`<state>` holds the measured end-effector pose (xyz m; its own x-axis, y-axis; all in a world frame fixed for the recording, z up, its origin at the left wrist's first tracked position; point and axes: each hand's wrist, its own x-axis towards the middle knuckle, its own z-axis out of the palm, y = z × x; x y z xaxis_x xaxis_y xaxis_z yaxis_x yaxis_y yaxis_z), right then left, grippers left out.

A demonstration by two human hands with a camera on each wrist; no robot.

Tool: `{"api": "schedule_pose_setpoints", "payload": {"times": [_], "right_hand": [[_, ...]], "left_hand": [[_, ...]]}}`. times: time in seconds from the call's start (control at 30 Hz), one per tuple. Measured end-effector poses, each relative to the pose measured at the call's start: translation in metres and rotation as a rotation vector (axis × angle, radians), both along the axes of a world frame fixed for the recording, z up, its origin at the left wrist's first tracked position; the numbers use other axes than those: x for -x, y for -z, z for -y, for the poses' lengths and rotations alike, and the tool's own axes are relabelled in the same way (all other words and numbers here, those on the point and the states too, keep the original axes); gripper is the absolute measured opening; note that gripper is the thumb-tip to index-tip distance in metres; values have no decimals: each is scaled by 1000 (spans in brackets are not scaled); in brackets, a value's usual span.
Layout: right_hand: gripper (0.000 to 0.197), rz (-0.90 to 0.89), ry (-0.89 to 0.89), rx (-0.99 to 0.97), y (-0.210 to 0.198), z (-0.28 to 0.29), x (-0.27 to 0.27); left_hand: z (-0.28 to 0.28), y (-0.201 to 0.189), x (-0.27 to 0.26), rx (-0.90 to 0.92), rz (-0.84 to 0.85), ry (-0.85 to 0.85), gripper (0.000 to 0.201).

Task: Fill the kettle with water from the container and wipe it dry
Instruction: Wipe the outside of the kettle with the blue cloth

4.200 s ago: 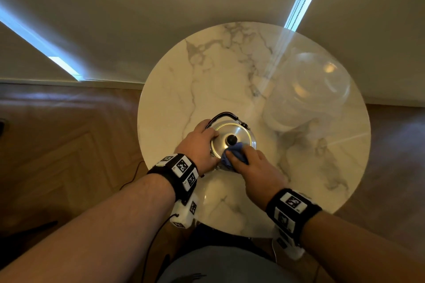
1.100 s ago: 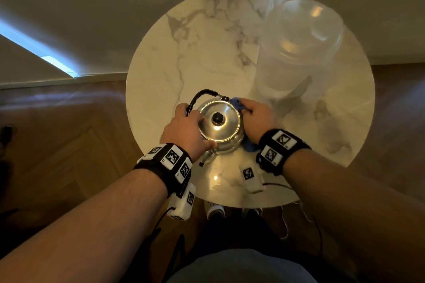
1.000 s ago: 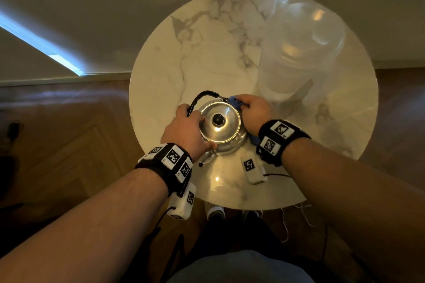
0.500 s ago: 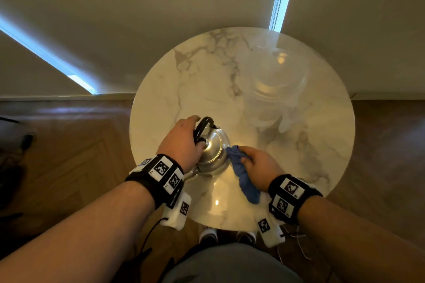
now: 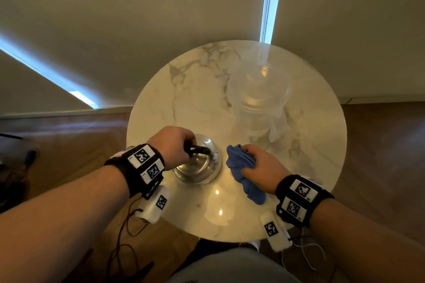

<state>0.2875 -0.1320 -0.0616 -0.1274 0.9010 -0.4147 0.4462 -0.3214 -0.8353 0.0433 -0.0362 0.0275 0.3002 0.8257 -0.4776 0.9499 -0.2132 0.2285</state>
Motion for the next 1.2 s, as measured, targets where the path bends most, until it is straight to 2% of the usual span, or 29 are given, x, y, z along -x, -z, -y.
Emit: {"api": "schedule_pose_setpoints", "payload": {"times": [0.17, 0.33, 0.5, 0.67, 0.73, 0.8, 0.9, 1.0, 1.07, 1.1, 1.2], "right_hand": [[35, 7, 39, 29, 8, 6, 4], [33, 33, 61, 59, 16, 12, 16], [31, 22, 85, 38, 19, 13, 31], [33, -16, 178, 24, 21, 8, 47], [31, -31, 205, 7, 20, 5, 55], [32, -8, 213, -15, 22, 1, 62], [24, 27, 258, -49, 24, -6, 71], [30, 113, 267, -163, 18, -15, 85], [39, 171, 184, -188, 14, -18, 97], [44, 187, 116, -176, 15, -17, 103], [55, 266, -48, -156, 33, -5, 114]], "left_hand": [[-13, -7, 11, 8, -163, 452, 40], [-22, -7, 20, 20, -255, 810, 48], [-23, 1, 24, 15, -244, 975, 50], [-25, 19, 38, -25, -151, 986, 48], [-24, 25, 49, -114, -27, 942, 43], [-19, 33, 65, -207, 206, 749, 40], [-2, 47, 82, -175, 520, 201, 55], [13, 67, 88, 60, 550, -258, 81], [20, 78, 89, 185, 558, -388, 93], [22, 81, 89, 205, 585, -407, 93], [22, 86, 89, 211, 643, -398, 79]]}}
